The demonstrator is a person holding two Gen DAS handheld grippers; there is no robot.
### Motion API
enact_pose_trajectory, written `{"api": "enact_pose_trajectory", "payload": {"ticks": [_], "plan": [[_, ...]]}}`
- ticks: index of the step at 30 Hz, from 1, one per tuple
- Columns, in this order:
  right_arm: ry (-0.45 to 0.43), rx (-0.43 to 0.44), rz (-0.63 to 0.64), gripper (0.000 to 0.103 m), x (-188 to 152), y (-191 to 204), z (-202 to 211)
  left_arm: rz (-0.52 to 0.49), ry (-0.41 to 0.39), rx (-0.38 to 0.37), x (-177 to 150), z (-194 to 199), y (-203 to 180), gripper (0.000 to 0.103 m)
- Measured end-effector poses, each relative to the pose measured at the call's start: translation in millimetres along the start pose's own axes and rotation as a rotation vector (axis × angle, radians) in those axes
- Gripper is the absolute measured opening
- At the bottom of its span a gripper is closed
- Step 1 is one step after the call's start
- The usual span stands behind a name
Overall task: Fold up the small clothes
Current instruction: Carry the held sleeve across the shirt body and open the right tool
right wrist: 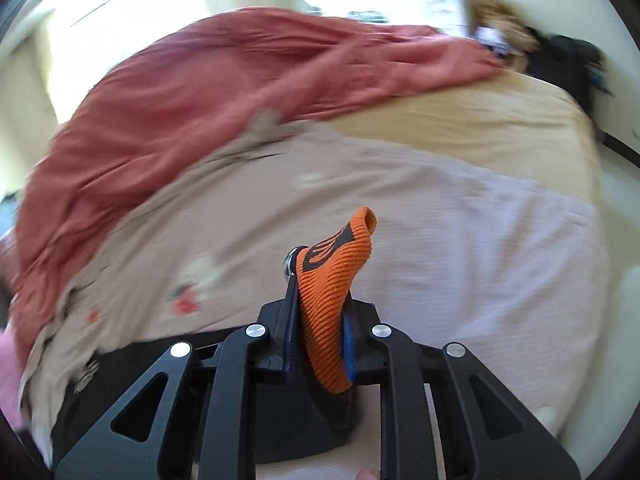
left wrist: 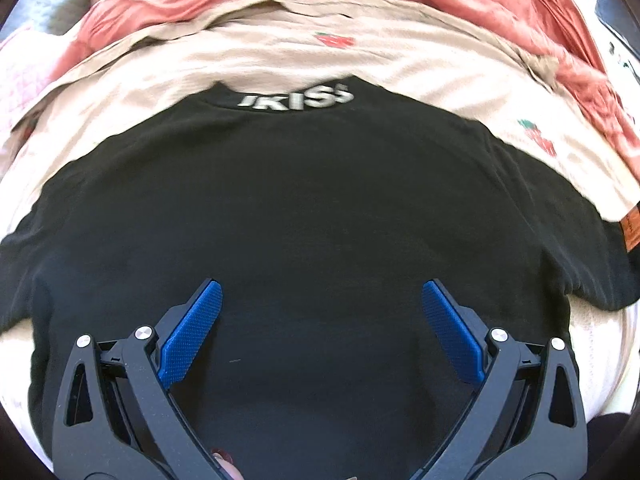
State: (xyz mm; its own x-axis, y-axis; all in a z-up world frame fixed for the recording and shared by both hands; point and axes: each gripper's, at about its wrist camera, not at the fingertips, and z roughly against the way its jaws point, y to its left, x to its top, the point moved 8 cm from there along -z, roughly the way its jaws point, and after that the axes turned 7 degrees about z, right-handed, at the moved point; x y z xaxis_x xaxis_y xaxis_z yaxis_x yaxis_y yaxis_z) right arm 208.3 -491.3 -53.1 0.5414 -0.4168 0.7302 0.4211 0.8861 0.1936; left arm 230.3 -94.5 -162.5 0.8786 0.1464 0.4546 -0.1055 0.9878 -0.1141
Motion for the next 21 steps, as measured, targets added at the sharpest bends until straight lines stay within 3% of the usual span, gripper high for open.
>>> {"api": "enact_pose_trajectory", "payload": {"ticks": [6,8,15,18,21], "plan": [[0.026,0.202,0.167,0.017,-22,107,8,0.084,-0.023,0.003,2,16,38,0.094],[0.032,0.252,0.229,0.01,-29,142,9,0.111,-0.023,0.005,3,19,50,0.094],[0.073,0.45,0.466,0.008,-79,260,14,0.169,-0.037,0.006,6,29,80,0.094],[0.114,0.563,0.535,0.011,-104,288,17,0.185,-0.032,0.008,4,31,88,0.094],[0.089,0.597,0.541,0.028,-98,285,27,0.201,-0.018,-0.022,2,32,84,0.094]]}}
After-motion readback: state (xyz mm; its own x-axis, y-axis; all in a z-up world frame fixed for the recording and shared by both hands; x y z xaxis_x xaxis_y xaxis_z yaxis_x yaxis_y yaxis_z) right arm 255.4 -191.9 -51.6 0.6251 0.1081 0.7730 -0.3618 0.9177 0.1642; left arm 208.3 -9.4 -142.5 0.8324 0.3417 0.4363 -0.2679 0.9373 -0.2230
